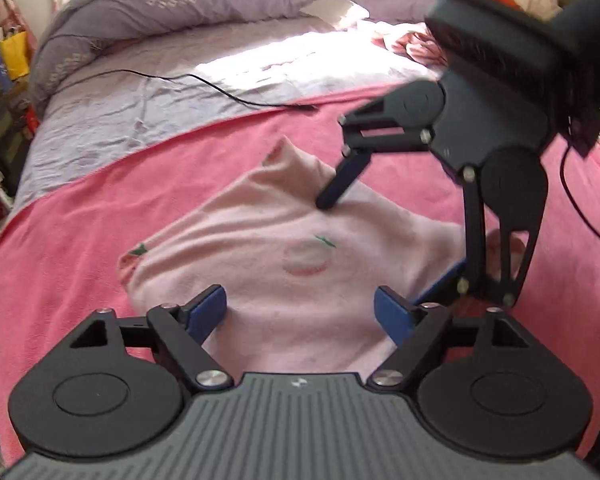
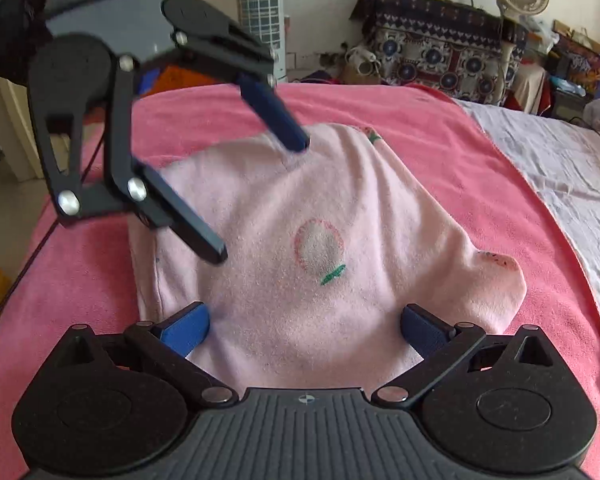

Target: Fold clothes

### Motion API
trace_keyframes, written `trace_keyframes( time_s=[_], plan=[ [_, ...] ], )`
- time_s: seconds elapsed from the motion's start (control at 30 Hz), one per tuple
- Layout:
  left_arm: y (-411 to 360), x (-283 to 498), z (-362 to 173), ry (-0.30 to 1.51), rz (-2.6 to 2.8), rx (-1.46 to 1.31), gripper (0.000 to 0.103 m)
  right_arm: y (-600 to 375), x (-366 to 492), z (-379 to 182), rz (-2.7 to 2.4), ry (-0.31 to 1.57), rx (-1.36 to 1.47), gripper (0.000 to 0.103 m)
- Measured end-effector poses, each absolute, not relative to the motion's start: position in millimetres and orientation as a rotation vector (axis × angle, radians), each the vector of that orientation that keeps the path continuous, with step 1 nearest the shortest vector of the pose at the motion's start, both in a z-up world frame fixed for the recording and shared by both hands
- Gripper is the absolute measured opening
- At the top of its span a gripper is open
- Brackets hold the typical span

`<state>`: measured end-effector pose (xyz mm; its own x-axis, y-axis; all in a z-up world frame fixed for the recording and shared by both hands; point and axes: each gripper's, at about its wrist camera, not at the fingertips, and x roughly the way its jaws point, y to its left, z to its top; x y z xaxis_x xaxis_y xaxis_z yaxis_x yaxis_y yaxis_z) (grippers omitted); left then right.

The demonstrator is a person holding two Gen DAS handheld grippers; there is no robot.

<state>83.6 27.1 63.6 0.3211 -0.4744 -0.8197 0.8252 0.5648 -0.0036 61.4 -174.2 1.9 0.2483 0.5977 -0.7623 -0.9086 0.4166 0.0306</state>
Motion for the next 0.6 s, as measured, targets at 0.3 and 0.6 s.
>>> trace_keyframes(
  time_s=[0.3,0.6],
  plan=[
    [19,108,82,0.745,-1.139,0.530,0.085,-162,72,18,1.348,0.674,-0.767,0.103],
    [34,119,26,0.770,-1.123,0.528,0.097,-185,102,-20,1.430,0.657,-0.567,0.103]
  ],
)
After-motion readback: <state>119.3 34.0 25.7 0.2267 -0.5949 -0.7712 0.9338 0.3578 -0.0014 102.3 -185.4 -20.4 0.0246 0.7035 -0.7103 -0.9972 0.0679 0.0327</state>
